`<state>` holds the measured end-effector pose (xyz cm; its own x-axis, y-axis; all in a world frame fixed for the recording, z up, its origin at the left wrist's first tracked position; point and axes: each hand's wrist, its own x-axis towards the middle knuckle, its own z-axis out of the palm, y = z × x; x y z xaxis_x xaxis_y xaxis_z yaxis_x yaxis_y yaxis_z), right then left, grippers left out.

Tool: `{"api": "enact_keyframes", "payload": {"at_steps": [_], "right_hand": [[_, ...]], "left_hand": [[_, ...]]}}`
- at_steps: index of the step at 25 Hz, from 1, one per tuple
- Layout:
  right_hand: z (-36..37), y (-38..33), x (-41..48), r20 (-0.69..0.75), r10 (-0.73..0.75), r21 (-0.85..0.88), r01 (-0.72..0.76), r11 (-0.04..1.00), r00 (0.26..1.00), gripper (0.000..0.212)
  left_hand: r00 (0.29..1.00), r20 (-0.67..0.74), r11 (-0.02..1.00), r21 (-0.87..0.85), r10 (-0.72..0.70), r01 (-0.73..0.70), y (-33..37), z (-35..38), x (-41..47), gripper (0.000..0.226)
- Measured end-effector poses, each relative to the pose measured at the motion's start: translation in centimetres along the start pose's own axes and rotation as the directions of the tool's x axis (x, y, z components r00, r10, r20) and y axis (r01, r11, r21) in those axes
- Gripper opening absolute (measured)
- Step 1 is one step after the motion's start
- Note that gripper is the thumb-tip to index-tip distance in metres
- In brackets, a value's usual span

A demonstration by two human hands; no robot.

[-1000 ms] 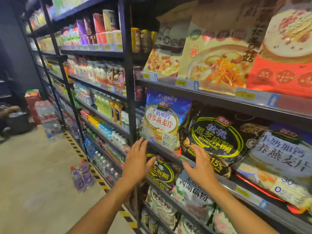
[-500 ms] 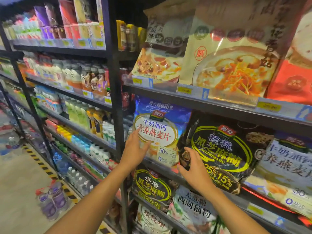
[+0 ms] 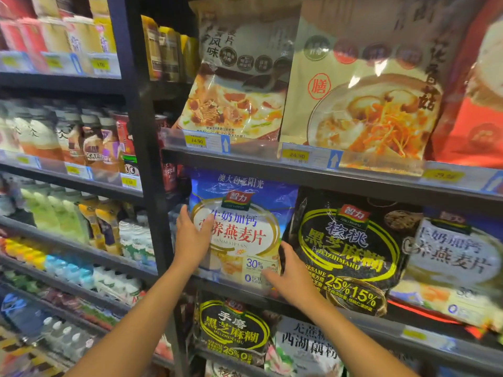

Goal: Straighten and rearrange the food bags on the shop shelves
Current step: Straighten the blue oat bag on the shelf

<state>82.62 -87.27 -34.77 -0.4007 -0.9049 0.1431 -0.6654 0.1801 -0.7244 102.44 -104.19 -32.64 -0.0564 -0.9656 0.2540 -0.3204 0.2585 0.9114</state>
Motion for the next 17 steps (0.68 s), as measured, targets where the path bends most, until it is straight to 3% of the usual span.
{"api": "enact_keyframes", "payload": {"at_steps": [6,11,15,17], "right_hand": [[1.5,-2.4,-0.9,-0.04,0.093,-0.049,-0.095,0.994,0.995,0.06],[2.3,-3.4,-1.3,-0.124,0.13,-0.057,-0.138,0.989,0.984,0.052],[2.8,-3.4,-1.0,-0.148,0.157,-0.023,-0.162,0.987,0.976,0.051],[3.0,-3.4,-0.8,-0.158,0.171,0.022,-0.17,0.985,0.972,0.052]], "left_hand": [[0.975,0.183,0.983,-0.115,-0.123,0.146,-2.8,-0.5,3.4,0.112],[0.96,0.236,0.966,-0.174,-0.15,0.193,-1.9,-0.8,3.3,0.086],[0.964,0.227,0.968,-0.178,-0.136,0.179,-3.7,0.5,4.6,0.128],[0.96,0.228,0.966,-0.16,-0.163,0.202,-3.9,0.9,5.1,0.138]]}}
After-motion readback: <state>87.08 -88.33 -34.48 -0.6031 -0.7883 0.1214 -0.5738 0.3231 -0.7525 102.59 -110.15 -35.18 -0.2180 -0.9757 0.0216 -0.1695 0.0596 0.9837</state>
